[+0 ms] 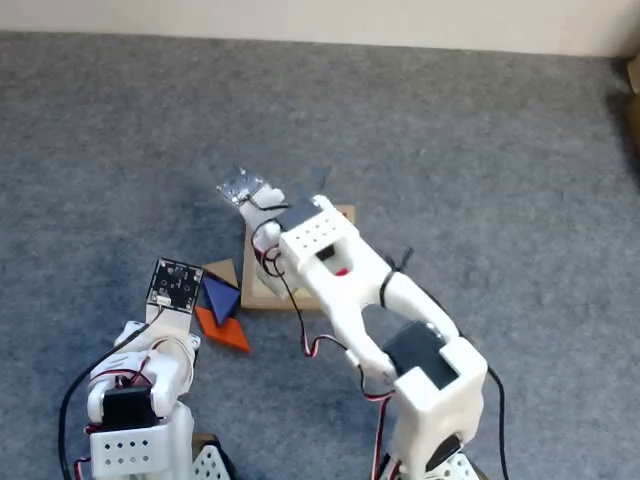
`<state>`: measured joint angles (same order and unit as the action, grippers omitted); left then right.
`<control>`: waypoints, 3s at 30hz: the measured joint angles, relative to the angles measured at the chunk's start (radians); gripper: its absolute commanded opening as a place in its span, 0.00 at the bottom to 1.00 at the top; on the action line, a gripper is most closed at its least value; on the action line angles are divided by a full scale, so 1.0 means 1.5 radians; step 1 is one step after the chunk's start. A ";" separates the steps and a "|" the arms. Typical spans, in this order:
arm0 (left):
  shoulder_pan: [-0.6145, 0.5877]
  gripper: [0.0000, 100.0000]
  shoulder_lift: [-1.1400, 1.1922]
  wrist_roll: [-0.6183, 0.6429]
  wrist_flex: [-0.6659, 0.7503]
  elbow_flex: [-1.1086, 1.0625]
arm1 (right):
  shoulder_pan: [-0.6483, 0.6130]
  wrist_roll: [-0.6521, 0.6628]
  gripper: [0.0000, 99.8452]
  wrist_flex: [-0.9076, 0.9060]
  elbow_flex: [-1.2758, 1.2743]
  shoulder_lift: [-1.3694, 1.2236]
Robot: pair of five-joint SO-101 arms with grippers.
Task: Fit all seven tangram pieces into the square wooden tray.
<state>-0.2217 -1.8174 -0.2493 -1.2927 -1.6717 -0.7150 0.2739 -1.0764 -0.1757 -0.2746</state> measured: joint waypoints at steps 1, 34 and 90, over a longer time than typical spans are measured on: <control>0.000 0.01 0.000 0.000 0.000 0.000 | 0.001 0.000 0.07 0.004 -0.009 0.005; 0.000 0.01 0.000 0.000 0.000 0.000 | 0.124 -0.092 0.07 0.018 -0.024 0.199; 0.000 0.01 0.000 0.000 0.000 0.000 | 0.265 -0.426 0.21 -0.057 0.071 -0.094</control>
<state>-0.2217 -1.8174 -0.2493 -1.2927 -1.6717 -0.3176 -0.3644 -1.1623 -0.0698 -0.4158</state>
